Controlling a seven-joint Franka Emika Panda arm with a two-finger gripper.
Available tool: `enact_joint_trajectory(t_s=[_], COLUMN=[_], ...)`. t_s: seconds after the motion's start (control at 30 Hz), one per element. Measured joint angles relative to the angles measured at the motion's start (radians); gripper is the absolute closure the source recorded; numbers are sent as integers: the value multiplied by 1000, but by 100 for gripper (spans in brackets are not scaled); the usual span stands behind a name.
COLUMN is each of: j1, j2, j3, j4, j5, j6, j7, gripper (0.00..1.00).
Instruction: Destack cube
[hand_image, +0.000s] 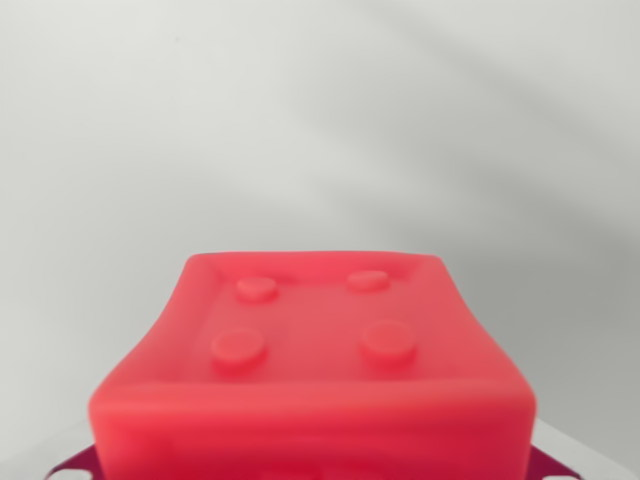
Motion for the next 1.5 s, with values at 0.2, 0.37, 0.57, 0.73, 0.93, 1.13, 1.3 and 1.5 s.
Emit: enact_joint_trajectory(t_s=[0.2, 0.37, 0.57, 0.73, 0.93, 1.13, 1.3, 1.5], j1=[-16, -27, -41, -53, -66, -73, -73, -73], j2=[-5, -9, -12, -15, -16, 3, 60, 106], j3=[-9, -16, -25, -33, -42, -46, -44, -39], j4=[-9, -17, -24, -29, -34, -40, -39, -38], j5=[0, 1, 1, 2, 3, 12, 26, 44], j6=[5, 9, 12, 15, 18, 48, 96, 143], j7=[-46, -81, -123, -161, -202, -226, -238, -250], gripper=[100, 100, 100, 100, 100, 100, 100, 100])
